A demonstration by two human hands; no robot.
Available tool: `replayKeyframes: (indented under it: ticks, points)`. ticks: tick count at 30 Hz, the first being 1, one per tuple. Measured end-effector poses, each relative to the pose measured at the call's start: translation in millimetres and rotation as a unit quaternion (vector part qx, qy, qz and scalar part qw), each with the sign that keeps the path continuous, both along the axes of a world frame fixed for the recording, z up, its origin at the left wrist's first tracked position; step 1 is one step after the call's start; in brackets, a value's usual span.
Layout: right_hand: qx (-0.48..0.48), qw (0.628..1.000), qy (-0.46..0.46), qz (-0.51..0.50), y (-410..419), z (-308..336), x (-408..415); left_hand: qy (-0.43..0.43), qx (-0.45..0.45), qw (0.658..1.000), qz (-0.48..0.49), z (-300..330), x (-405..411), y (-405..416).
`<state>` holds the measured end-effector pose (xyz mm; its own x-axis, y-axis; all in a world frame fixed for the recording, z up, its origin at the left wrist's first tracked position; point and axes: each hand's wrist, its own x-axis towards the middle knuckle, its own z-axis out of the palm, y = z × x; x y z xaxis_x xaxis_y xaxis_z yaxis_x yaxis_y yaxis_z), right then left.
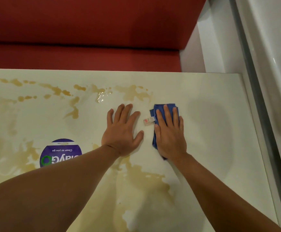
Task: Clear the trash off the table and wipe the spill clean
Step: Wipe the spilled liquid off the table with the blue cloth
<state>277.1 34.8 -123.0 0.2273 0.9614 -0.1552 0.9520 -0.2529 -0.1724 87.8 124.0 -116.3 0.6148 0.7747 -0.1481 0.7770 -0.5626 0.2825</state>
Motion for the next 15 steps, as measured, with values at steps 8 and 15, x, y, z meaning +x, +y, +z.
replayKeyframes:
  ticks: [8, 15]
  points:
    - [-0.014, 1.000, 0.009, -0.026, 121, 1, 35, -0.003, -0.006, 1.000, 0.001, 2, 0, 0]
    - [-0.004, 0.997, 0.023, 0.073, 65, -1, 29, 0.002, -0.006, 1.000, 0.000, 4, -1, -1]
